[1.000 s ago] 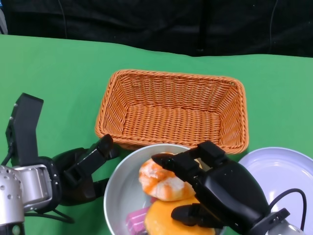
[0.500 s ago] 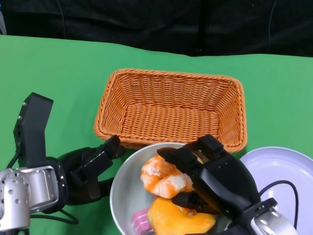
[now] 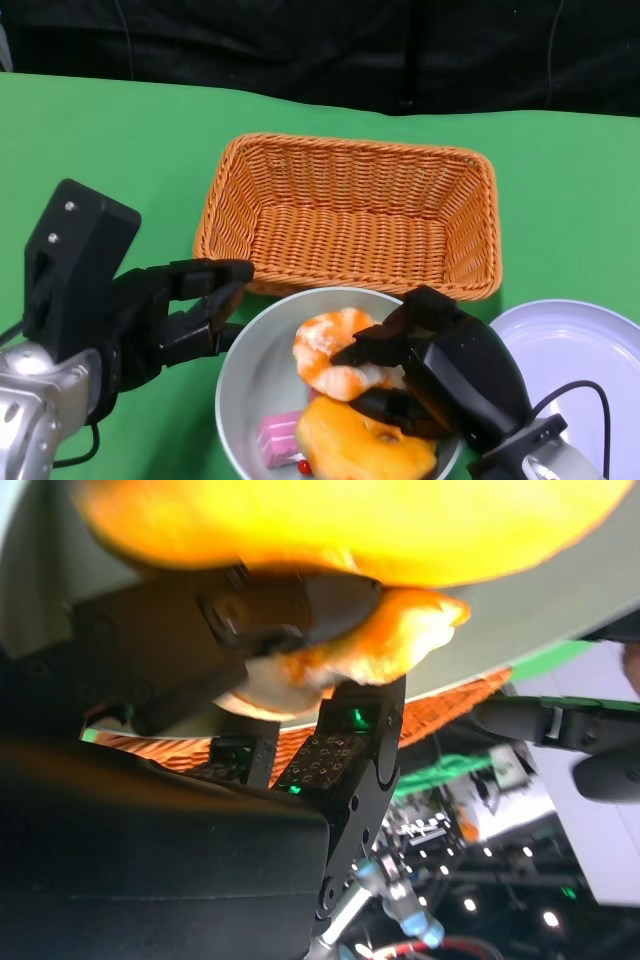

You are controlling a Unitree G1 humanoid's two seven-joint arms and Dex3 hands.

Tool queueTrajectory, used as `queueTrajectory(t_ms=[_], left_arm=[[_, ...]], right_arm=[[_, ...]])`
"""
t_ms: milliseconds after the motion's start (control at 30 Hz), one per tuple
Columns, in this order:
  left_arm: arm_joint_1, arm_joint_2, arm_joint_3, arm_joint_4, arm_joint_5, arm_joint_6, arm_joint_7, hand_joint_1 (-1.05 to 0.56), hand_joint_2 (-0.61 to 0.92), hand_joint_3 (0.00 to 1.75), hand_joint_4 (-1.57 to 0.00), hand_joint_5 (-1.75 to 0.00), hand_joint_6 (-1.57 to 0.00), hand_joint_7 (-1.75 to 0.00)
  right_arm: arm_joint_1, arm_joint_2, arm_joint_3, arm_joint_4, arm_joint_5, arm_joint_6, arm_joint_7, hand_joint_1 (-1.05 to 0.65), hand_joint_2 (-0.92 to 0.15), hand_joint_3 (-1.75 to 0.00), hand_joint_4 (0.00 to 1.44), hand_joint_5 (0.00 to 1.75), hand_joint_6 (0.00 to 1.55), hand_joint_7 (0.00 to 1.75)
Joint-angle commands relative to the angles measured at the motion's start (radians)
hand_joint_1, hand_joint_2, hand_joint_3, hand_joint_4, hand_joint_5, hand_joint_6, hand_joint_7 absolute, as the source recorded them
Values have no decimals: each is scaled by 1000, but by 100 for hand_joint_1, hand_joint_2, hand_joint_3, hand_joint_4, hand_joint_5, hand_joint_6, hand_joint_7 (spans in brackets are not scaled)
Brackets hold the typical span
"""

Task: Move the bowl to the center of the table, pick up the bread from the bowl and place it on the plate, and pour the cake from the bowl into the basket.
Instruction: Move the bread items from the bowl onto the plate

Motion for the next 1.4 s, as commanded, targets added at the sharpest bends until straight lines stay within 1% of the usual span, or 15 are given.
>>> queueTrajectory(t_ms=[33,100,233,267,333,400,633,733,900,933,1000,1067,1200,1300,1400], left_arm=[[14,31,-18,-7,31,-42,-17,-45,92,52,-46,-68,-56,-10],[15,32,-22,-2,36,-51,-20,-45,92,52,-45,-68,-56,-10],[16,29,-21,1,43,-56,-25,-45,92,52,-45,-69,-56,-9],[18,37,-29,3,51,-71,-32,-45,92,51,-45,-69,-56,-9],[22,55,-42,10,68,-102,-46,-47,92,52,-44,-69,-57,-9],[24,59,-45,14,76,-116,-53,-47,92,52,-44,-69,-57,-9],[30,65,-51,32,97,-151,-80,-48,92,53,-43,-68,-55,-7],[33,71,-61,36,110,-169,-85,-48,92,53,-43,-68,-55,-7],[35,68,-64,38,125,-179,-90,-48,92,54,-44,-68,-56,-6],[33,76,-71,31,135,-184,-93,-48,92,54,-44,-68,-56,-6],[34,88,-80,19,149,-199,-100,-48,92,54,-43,-67,-54,-5],[34,96,-86,10,164,-214,-101,-49,92,54,-43,-67,-54,-5],[35,103,-85,-6,184,-227,-101,-51,92,52,-44,-66,-55,-5],[46,108,-86,-36,194,-230,-96,-51,92,52,-45,-65,-55,-4],[57,122,-72,-65,201,-230,-101,-49,92,51,-44,-64,-55,-4]], right_arm=[[-4,-19,12,42,-26,-37,-105,-15,-33,-132,101,173,84,166],[-8,-20,16,46,-34,-44,-136,-15,-30,-134,100,174,81,172],[-12,-21,21,55,-38,-47,-154,-15,-28,-136,100,175,80,175],[-14,-18,20,51,-43,-58,-189,-15,-28,-136,100,175,79,175],[-24,-8,15,34,-62,-79,-282,-16,-22,-146,100,175,80,175],[-30,-6,14,30,-71,-88,-322,-17,-20,-149,101,175,80,175],[-36,-12,-32,-55,-24,-110,-318,-18,-19,-154,102,175,80,175],[-37,-8,-66,-110,22,-133,-296,-18,-21,-158,101,175,77,175],[-26,-2,-90,-157,49,-135,-254,-19,-19,-164,102,175,78,175],[-3,-15,-119,-235,97,-119,-191,-19,-18,-165,102,175,78,175],[47,-38,-169,-364,180,-83,-68,-19,-15,-173,103,175,79,173],[92,-59,-213,-446,204,-35,29,-21,-14,-174,104,175,81,173],[152,-79,-274,-521,213,6,122,-21,-8,-175,106,175,87,167],[205,-95,-316,-559,227,4,162,-19,-7,-175,107,175,91,161],[261,-120,-365,-581,251,-11,191,-17,-5,-175,107,175,92,161]])
